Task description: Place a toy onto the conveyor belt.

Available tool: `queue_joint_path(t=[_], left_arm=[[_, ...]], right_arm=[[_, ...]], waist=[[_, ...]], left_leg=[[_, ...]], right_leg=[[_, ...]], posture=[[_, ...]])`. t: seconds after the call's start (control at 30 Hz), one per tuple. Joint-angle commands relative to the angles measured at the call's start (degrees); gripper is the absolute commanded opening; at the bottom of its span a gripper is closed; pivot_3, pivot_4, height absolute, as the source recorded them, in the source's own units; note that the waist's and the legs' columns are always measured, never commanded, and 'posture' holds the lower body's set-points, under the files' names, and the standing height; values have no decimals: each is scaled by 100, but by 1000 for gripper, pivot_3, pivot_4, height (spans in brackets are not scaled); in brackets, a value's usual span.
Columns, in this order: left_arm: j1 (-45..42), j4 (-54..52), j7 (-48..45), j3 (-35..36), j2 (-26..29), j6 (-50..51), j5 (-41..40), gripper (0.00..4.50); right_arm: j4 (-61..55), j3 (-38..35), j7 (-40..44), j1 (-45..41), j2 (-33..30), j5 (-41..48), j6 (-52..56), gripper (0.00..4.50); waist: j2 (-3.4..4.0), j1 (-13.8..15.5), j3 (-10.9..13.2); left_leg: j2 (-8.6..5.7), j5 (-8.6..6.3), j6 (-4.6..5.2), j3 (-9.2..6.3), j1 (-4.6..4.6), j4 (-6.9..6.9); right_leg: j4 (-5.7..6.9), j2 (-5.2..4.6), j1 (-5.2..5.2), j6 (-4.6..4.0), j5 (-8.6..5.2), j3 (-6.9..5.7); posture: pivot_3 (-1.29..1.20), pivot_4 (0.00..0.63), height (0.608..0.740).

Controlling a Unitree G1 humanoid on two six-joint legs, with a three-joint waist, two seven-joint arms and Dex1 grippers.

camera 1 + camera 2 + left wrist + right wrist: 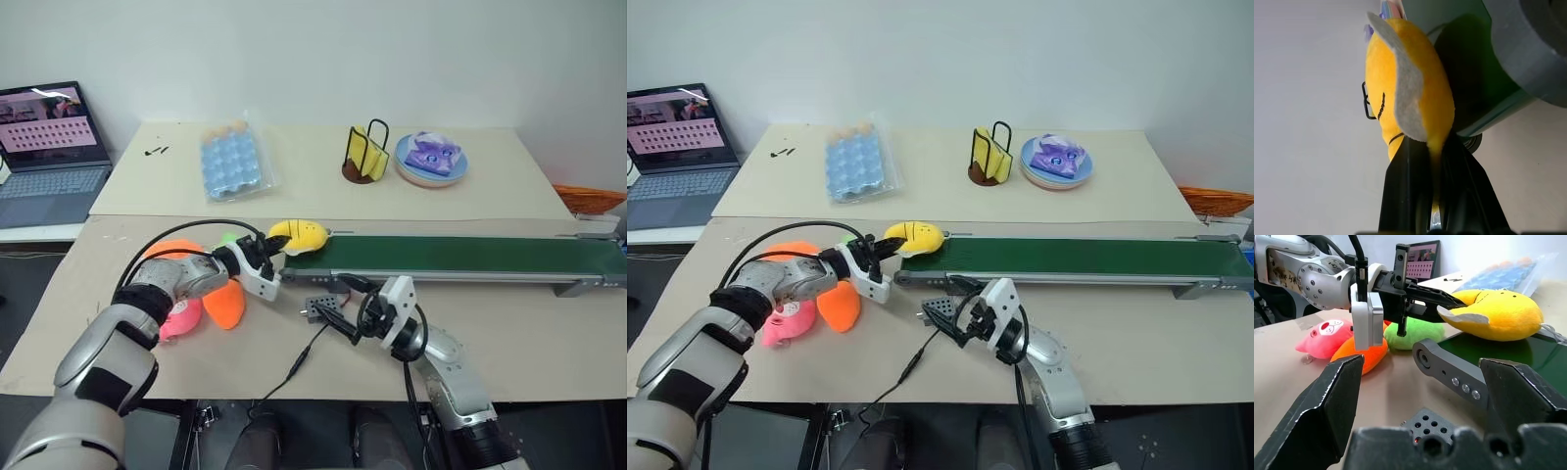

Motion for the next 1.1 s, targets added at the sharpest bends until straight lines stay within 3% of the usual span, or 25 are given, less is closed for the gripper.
queue_joint_path(t=[0.03,0.23,0.6,0.7,0.8,0.97,1.03,1.1], left_arm=[[-143,49,27,105,72,-73,-202,1571],[-193,-167,166,184,218,-138,-271,3743],[10,-638,20,375,562,-313,-562,3743],[140,-419,-1175,981,433,-511,-2114,3743],[485,-751,-3639,1479,330,-41,-4372,3743],[1398,-3222,-7123,2174,723,3049,-7792,3743],[1627,-4130,-7611,2552,847,4407,-8909,3743],[1618,-4461,-7467,2979,693,5206,-9540,3743]], right_arm=[[-65,-32,8,-93,23,-10,-190,4500],[44,-12,102,-174,17,-6,-221,4500],[160,-3,160,-286,-17,3,-234,4500],[155,-12,169,-282,-41,-13,-230,4500],[125,-45,180,-249,-73,-13,-229,4500],[77,-51,209,-192,-135,-33,-236,4500],[66,-62,211,-182,-159,-22,-241,4500],[65,-61,213,-183,-186,-17,-239,4500]], waist=[[0,4,0],[0,6,0],[0,0,0],[0,-1,0],[1,-9,-1],[4,-130,0],[6,-158,2],[6,-154,2]], left_leg=[[0,0,0,0,0,0],[0,0,0,0,-1,2],[0,0,0,0,-2,2],[0,0,0,0,-1,2],[1,0,0,-1,-2,8],[2,-1,2,-2,-4,20],[3,-9,16,-5,-13,37],[3,-10,18,-7,-13,46]], right_leg=[[1,0,0,0,0,0],[3,0,-1,-6,4,0],[6,0,-2,-16,10,0],[7,0,-2,-18,11,0],[12,0,-2,-20,12,1],[33,1,-1,-22,13,3],[47,1,-4,-23,11,5],[57,2,-4,-24,9,4]], posture=[[0,150,740],[0,150,740],[0,150,740],[0,150,740],[0,150,740],[0,150,740],[0,150,740],[0,150,740]])
